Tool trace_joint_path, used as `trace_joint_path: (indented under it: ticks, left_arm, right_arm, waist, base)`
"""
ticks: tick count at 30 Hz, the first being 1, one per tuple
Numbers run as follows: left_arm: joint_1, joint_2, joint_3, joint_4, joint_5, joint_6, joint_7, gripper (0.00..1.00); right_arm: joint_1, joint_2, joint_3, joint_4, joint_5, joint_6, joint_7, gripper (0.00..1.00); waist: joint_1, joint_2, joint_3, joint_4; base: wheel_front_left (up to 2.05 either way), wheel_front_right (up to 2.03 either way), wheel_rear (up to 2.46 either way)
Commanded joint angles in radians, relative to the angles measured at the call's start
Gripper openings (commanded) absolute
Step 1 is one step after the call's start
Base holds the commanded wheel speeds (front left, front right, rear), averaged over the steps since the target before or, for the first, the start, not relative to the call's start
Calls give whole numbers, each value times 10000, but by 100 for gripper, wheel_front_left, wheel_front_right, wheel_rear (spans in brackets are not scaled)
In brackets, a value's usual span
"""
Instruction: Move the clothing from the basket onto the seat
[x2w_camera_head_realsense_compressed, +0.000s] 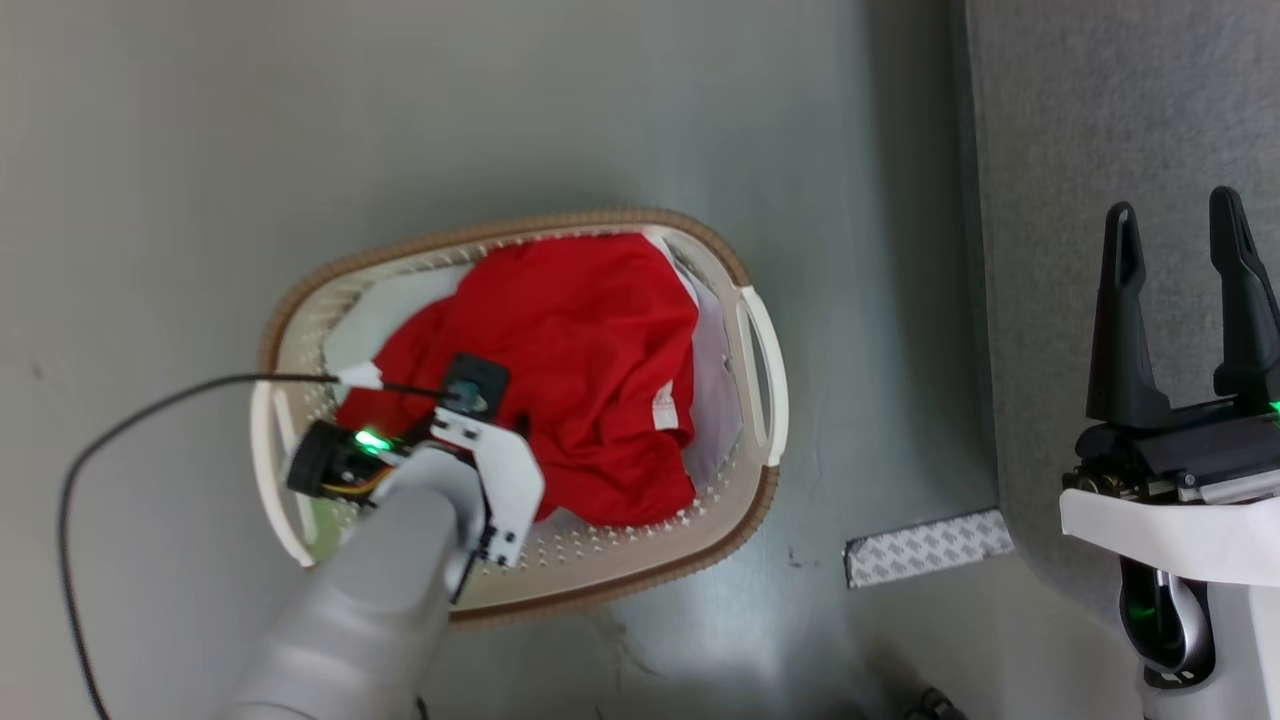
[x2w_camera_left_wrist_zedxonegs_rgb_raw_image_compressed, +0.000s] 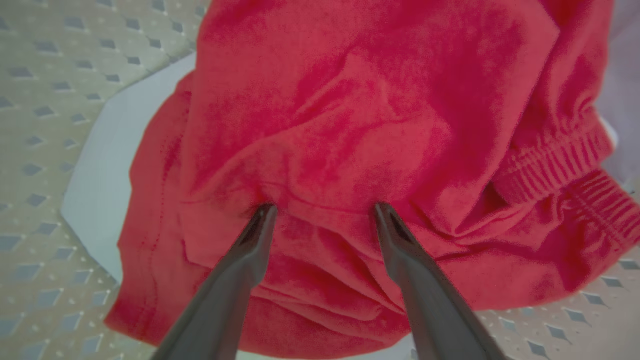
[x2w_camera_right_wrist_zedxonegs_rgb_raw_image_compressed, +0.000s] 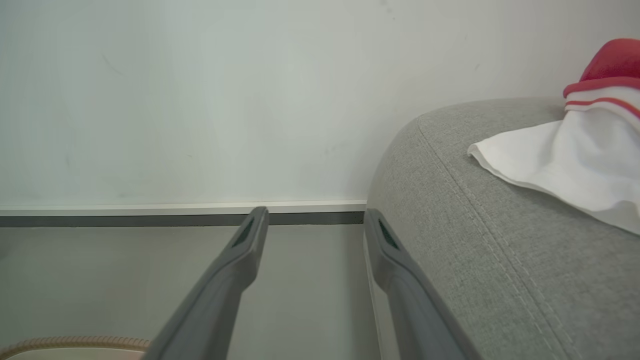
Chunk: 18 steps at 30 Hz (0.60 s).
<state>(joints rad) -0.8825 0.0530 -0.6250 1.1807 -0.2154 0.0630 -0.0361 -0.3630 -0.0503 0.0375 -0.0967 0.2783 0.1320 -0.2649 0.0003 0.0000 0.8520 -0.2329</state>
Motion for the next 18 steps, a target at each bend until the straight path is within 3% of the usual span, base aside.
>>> trace_joint_path:
  ticks: [1, 11, 12, 13, 18]
  left_arm:
    - [-260, 237, 49, 197, -168, 68, -75, 100]
    - [-955, 422, -76, 625, -82, -88, -196, 100]
    - [-983, 411, -106, 644, -76, -91, -214, 41]
    - [-1003, 412, -138, 668, -60, -134, -239, 0]
    - [-944, 366, -251, 771, -110, -277, -342, 0]
  right_arm:
    - [-192, -4, 79, -84, 114, -25, 9, 100]
    - [-415, -4, 142, 19, 564, -25, 9, 100]
    - [-426, -4, 152, 35, 566, -25, 9, 100]
    - [-433, -4, 163, 47, 585, -25, 9, 100]
    - [-433, -5, 67, 158, 621, -25, 9, 100]
  waist:
    - [-3, 0, 520, -227]
    - [-3, 0, 1250, -613]
    - [-3, 0, 1279, -635]
    - [-3, 0, 1303, -657]
    - [-3, 0, 1232, -642]
  base:
    - [0, 0, 0]
    - [0, 0, 0]
    - [0, 0, 0]
    - [0, 0, 0]
    - [0, 0, 0]
